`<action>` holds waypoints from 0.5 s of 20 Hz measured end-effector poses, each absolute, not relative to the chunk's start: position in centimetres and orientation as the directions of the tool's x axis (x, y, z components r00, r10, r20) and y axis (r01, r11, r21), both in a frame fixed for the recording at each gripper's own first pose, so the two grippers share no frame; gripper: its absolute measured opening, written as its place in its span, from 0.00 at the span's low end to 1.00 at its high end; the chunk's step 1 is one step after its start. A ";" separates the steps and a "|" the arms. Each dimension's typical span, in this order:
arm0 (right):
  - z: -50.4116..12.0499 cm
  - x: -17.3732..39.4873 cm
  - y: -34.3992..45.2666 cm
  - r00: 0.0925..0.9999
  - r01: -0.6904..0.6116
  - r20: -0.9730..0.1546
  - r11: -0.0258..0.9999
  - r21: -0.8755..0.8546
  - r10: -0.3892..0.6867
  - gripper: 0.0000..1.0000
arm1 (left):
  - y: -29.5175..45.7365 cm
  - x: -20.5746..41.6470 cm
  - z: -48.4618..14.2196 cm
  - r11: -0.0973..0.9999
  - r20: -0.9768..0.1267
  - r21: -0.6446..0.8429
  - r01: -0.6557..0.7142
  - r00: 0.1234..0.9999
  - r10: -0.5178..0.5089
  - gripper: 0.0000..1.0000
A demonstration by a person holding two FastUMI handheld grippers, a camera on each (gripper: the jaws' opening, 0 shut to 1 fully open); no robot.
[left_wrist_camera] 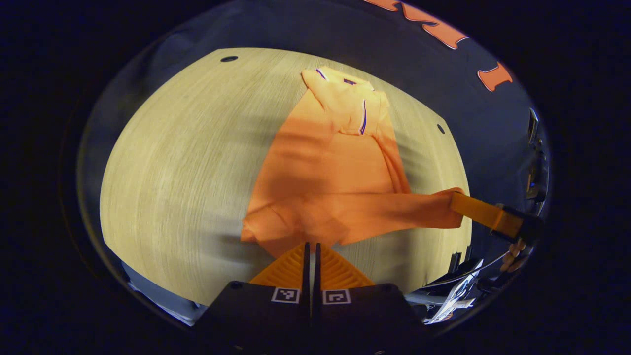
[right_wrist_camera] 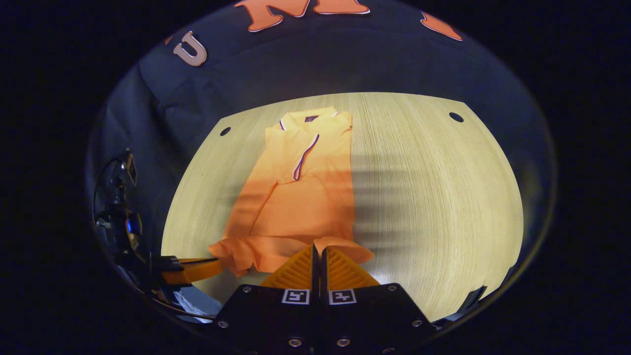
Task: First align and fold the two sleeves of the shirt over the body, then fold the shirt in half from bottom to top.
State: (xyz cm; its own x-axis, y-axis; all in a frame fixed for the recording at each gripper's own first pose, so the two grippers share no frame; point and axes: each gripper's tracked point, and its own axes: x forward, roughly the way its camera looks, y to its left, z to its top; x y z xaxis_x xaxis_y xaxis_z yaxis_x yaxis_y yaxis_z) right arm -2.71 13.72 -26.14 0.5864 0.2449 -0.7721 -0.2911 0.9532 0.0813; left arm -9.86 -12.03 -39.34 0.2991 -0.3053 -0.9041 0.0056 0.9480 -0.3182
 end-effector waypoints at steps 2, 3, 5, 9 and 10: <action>-25.8 -2.7 13.4 0.592 -0.293 -0.766 0.952 0.085 0.251 0.00 | -12.6 -9.3 -38.9 0.944 -0.895 -0.331 -0.002 0.319 -0.313 0.13; -25.8 -2.9 13.2 0.591 -0.296 -0.766 0.951 0.088 0.255 0.00 | -12.4 -9.1 -40.0 0.954 -0.902 -0.300 0.006 0.325 -0.286 0.38; -25.8 -3.1 13.1 0.580 -0.295 -0.769 0.949 0.108 0.268 0.00 | -12.2 -7.9 -40.2 0.960 -0.911 -0.280 -0.025 0.323 -0.257 0.89; -25.5 -3.0 12.9 0.577 -0.287 -0.763 0.947 0.145 0.292 0.00 | -12.6 -8.2 -43.5 0.977 -0.949 -0.204 -0.065 0.260 -0.181 0.92; -25.4 -3.0 12.9 0.577 -0.283 -0.761 0.947 0.153 0.295 0.00 | -12.6 -8.3 -44.0 0.983 -0.954 -0.176 -0.053 0.256 -0.157 0.86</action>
State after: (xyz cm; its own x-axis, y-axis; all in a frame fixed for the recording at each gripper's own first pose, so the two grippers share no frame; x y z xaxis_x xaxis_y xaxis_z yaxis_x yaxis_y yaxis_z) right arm -2.98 12.86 -25.43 0.5772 0.2955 -0.7613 -0.2834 0.9468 0.1526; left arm -8.31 -12.65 -44.01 0.2556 -0.1568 -0.9540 -0.0531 0.9830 -0.1758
